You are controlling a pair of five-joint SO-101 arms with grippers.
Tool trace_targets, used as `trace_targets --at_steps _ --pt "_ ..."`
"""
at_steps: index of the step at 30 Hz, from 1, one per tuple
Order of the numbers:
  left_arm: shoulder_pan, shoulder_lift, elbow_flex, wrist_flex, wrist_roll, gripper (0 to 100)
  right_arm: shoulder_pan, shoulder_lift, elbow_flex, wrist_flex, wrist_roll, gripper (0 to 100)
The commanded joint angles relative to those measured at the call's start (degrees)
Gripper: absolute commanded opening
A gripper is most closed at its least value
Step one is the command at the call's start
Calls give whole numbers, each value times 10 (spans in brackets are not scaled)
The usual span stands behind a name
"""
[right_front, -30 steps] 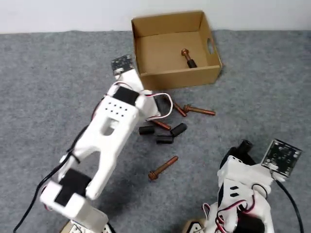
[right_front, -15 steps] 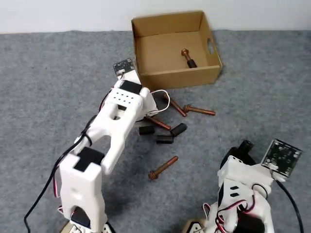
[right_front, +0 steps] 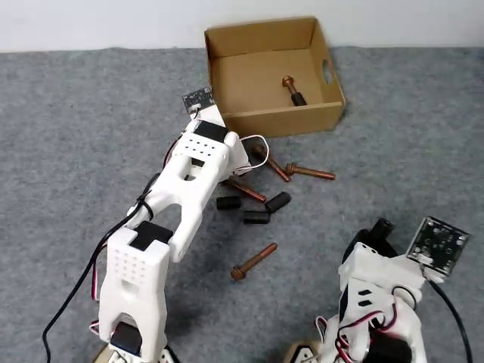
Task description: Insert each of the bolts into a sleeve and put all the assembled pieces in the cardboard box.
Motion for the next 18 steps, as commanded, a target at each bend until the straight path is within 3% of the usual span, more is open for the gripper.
trace_targets --at_steps 1,13,18 --pt "-1 20 -7 5 4 130 4 -2 -3 5 7 8" --pt "25 27 -110 156 4 130 3 -2 4 1 7 8" --pt "30 27 -111 149 4 130 3 -2 4 0 7 8"
